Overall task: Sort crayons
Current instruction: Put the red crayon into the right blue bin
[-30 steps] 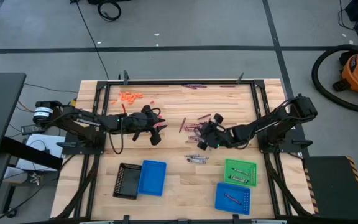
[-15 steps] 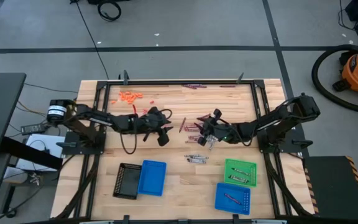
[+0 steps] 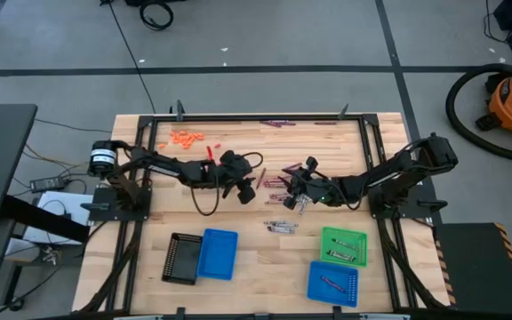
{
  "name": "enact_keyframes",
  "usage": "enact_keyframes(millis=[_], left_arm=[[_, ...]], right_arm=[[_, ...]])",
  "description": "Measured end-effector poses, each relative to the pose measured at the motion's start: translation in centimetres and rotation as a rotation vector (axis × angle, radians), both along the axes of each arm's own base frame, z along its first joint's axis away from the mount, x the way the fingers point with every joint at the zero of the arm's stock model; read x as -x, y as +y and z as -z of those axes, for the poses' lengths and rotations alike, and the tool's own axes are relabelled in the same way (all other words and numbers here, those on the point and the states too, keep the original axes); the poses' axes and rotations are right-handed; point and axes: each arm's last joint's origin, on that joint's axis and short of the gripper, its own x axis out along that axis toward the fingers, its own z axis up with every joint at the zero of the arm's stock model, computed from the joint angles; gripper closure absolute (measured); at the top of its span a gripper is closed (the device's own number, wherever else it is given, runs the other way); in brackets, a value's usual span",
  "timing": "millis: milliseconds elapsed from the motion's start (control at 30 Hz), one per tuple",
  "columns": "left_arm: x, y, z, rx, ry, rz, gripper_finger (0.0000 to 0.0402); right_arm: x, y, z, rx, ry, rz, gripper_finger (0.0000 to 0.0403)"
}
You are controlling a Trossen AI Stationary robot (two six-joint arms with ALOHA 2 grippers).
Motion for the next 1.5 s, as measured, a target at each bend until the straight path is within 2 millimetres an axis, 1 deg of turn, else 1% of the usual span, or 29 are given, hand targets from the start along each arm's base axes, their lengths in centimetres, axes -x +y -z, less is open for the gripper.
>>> enact_keyframes(millis=[100,200,300,400,567,733,833,1000,1100,1200,1300,1433,1500], left_arm=[[-0.4,0.5,-0.1,0.009,-0.045,-0.027,0.0251],[-0.8,1.1,0.2,0.025,-0.082,-0.056,0.0231],[-1.0,1.4,1.3,0.045,-0.068,-0.041,0.021],[-1.7,1.2,2.1,0.052,-0.046,-0.032,0.0201],[-3.3,1.2,3.2,0.041,-0.011,-0.033,0.021],[-4.9,1.6,4.0,0.01,0.07,-0.047,0.0225],[-5.3,1.7,4.4,-0.015,0.104,-0.066,0.023],[-5.0,1.9,4.8,-0.012,0.154,-0.073,0.0239],[-4.7,2.2,4.9,0.008,0.194,-0.066,0.0253],[-4.5,2.5,5.0,0.046,0.217,-0.041,0.0277],[-4.3,2.6,5.1,0.054,0.237,-0.002,0.0311],[-4.3,2.5,5.2,0.036,0.258,0.042,0.0373],[-4.3,2.5,5.2,0.029,0.265,0.062,0.0388]], right_arm=[[0.1,0.1,-0.3,0.0,-0.012,0.0,0.0274],[0.1,0.1,-0.3,0.006,-0.004,-0.002,0.0274],[0.1,0.1,-0.2,0.01,0.006,-0.003,0.0274],[0.2,0.1,-0.2,0.011,0.014,-0.002,0.0274],[0.2,0.1,-0.1,0.012,0.017,-0.002,0.0274],[0.2,0.1,-0.1,0.008,0.017,-0.007,0.0274],[0.2,0.3,-0.1,0.008,0.021,-0.014,0.0274],[0.2,0.6,-0.1,0.008,0.023,-0.024,0.0274],[0.3,0.8,-0.1,0.009,0.025,-0.032,0.0274],[0.3,1.0,0.0,0.017,0.028,-0.031,0.0274],[0.4,1.3,0.0,0.037,0.033,-0.014,0.0274],[0.5,1.6,-0.1,0.061,0.04,-0.005,0.0274],[0.6,1.8,-0.1,0.073,0.045,0.003,0.0274]])
